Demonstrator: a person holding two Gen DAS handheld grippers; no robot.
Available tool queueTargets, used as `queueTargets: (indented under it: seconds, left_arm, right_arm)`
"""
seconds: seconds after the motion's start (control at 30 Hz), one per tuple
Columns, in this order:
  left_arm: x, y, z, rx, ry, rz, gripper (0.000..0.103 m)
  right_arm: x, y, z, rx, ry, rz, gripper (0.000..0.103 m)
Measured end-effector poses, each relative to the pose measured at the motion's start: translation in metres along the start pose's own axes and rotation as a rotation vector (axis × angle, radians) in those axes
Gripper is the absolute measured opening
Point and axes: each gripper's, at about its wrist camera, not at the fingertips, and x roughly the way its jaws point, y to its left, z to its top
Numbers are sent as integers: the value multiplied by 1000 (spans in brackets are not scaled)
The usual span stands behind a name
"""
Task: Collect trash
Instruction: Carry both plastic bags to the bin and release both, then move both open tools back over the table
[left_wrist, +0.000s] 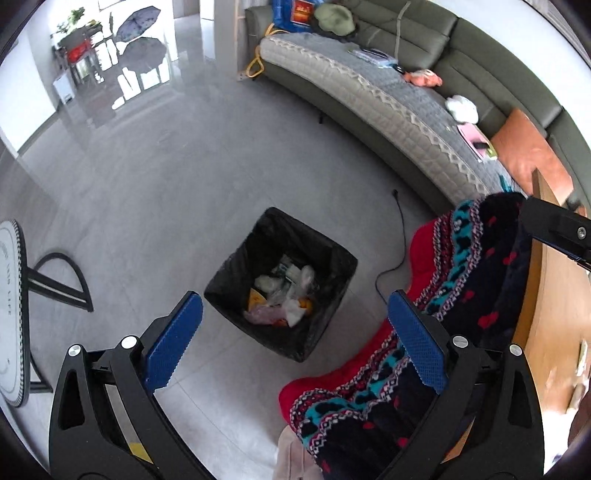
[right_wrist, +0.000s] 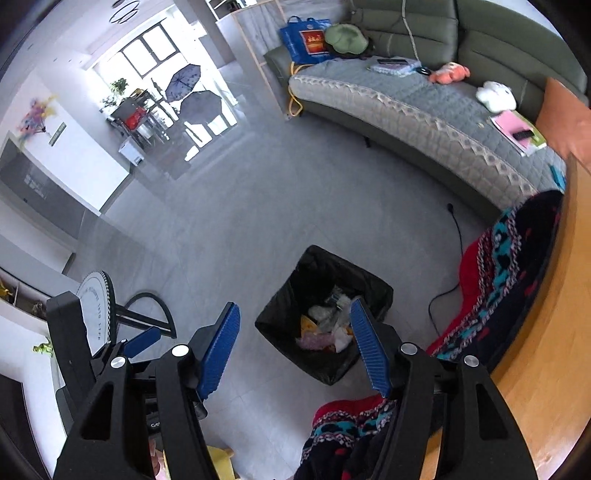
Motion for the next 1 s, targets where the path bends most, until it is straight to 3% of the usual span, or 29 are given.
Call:
queueTargets:
  seconds: [0.5,0.73,1.0]
  left_arm:
    - [-32,-96,-19,220,-34,-101,97]
    - [-50,-163,-37,353,-43,-163,97]
    - [-66,-252,-69,509,-33,-257,97]
  right_arm:
    - [-78,-78,-49,165,-100,-69,64]
    - [-127,-127,-85,260,-164,-113,64]
    - [-189,-202,-147,377,-228,-233,66]
